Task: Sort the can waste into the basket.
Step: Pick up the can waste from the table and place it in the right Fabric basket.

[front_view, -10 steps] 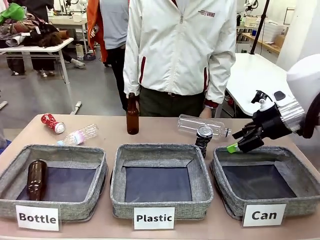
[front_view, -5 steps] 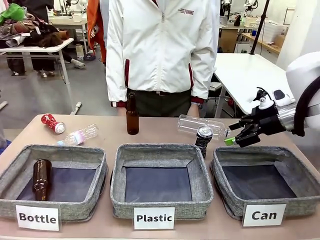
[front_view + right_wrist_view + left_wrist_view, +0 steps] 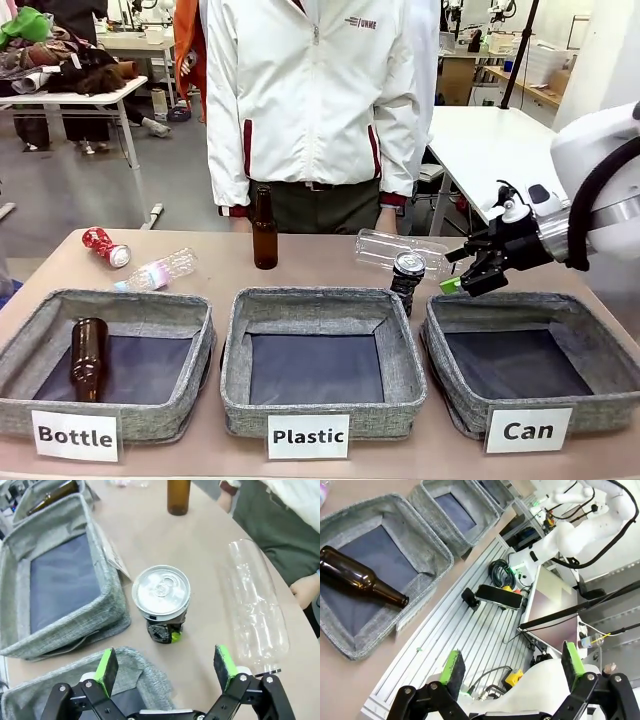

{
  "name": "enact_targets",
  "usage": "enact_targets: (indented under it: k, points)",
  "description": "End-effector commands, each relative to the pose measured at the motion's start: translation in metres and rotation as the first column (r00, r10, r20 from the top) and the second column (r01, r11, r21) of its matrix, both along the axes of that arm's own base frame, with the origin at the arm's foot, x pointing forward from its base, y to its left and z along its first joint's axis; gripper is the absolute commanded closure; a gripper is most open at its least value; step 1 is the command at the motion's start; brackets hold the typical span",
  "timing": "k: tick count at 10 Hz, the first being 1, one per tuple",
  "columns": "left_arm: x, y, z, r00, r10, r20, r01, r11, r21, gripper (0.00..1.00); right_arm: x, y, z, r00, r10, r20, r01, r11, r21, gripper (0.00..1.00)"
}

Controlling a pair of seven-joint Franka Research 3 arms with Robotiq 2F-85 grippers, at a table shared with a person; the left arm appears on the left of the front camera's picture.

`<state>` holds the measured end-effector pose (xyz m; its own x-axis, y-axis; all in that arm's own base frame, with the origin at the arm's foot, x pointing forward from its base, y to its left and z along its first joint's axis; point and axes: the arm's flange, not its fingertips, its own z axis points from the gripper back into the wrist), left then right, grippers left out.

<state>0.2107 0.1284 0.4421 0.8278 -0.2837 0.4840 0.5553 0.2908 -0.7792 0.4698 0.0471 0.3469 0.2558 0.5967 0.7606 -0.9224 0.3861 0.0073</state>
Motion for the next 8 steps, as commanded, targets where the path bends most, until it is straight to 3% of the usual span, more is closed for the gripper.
enact_targets:
  k: [1, 3, 5, 8]
  points:
    - [-0.001, -0.001, 0.003, 1.0, 0.008, -0.005, -0.008, 1.0, -0.026, 0.0, 0.021, 0.003, -0.016, 0.998, 0.011, 0.06, -0.011, 1.0, 0.005, 0.0]
    - [-0.001, -0.001, 0.003, 1.0, 0.008, -0.005, -0.008, 1.0, -0.026, 0.0, 0.031, 0.014, -0.028, 0.996, 0.059, 0.067, -0.059, 0.998, -0.011, 0.0]
    - [-0.001, -0.001, 0.003, 1.0, 0.008, -0.005, -0.008, 1.0, -0.026, 0.0, 0.042, 0.022, -0.039, 0.995, 0.091, 0.028, -0.09, 0.996, -0.028, 0.0]
    - [-0.001, -0.001, 0.003, 1.0, 0.008, -0.005, -0.008, 1.0, -0.026, 0.0, 0.051, 0.04, -0.045, 0.991, 0.124, 0.054, -0.125, 0.992, 0.017, 0.0]
